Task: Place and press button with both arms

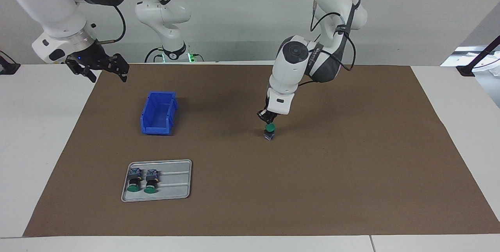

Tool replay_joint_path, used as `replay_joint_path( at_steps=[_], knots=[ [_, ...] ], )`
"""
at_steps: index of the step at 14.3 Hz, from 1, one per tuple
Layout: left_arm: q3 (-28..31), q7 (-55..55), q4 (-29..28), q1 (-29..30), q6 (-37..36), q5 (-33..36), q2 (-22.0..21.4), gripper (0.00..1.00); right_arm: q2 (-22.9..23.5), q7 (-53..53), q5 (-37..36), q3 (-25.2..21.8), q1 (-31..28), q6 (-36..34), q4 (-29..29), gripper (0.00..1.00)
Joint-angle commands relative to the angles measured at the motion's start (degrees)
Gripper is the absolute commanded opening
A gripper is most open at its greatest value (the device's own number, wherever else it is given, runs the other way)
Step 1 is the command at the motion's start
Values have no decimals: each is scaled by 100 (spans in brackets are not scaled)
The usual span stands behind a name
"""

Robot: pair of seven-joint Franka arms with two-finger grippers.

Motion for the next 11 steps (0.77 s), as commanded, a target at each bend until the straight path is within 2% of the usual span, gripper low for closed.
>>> replay_joint_path(
  at_steps=[1,11],
  knots=[
    [71,-78,59,-100,-176,135,101,5,-122,-93,28,-1,-20,2,-135,99],
    [89,-34,-355,-4,253,135,13,4,-122,-93,28,-1,-20,-6,-135,99]
  ],
)
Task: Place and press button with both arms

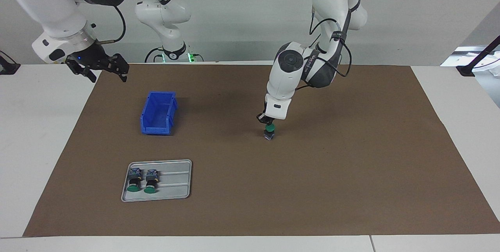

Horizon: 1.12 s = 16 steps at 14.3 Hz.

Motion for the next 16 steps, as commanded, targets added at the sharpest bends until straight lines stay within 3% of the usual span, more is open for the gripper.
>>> replay_joint_path(
  at_steps=[1,13,16],
  knots=[
    [27,1,-223,3,224,110,-96,4,-122,-93,28,-1,-20,2,-135,99],
    [18,54,-698,3,769,101,-158,3,-122,-110,36,34,-2,-59,-135,99],
    [18,36,-540,47,681,83,-193,9,-131,-163,45,43,-2,-59,-135,99]
  ],
)
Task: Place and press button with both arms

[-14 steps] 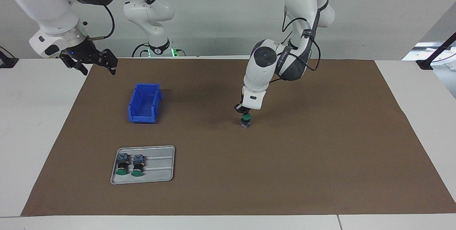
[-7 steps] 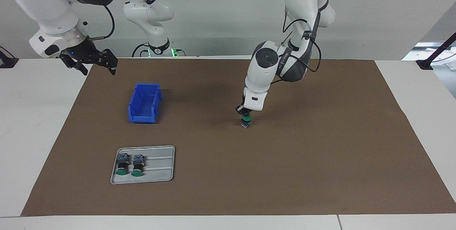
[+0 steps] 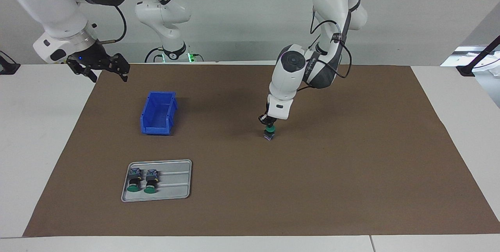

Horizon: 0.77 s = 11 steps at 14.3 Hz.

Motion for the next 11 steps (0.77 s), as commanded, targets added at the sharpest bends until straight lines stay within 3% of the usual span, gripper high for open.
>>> replay_joint_path(
  at_steps=[1,2,7,9,11],
  knots=[
    [25,16,-126,31,76,78,-124,16,-130,-170,44,28,-1,-29,-135,99],
    [25,25,-117,49,-2,78,-255,23,-130,-214,44,28,86,-20,-135,99],
    [51,33,-47,373,-283,78,-590,77,-122,-329,53,28,192,-20,-109,99],
    [60,173,-3,549,-608,96,-643,91,-96,-329,140,37,305,-3,-48,99],
    [69,786,6,864,-1038,96,-740,97,-52,-320,500,28,368,-29,75,99]
  ],
)
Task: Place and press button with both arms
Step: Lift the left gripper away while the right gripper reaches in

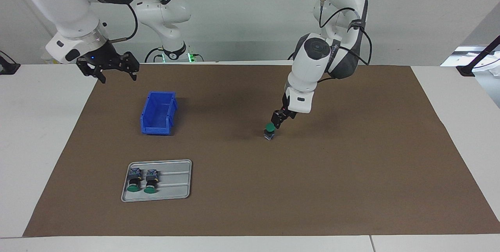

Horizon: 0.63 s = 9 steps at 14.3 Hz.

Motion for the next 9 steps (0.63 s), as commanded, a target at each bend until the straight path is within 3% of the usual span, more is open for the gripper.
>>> replay_joint_path(
  at_steps=[1,4,9],
  knots=[
    [11,785,-21,431,-596,88,-204,99,-22,-106,285,17,152,-100,97,99],
    [11,1673,-30,985,-1133,97,-380,100,170,-45,303,8,731,-75,457,99],
    [37,3158,-56,1942,-1615,114,-846,100,618,859,655,17,1829,645,501,99]
  ],
)
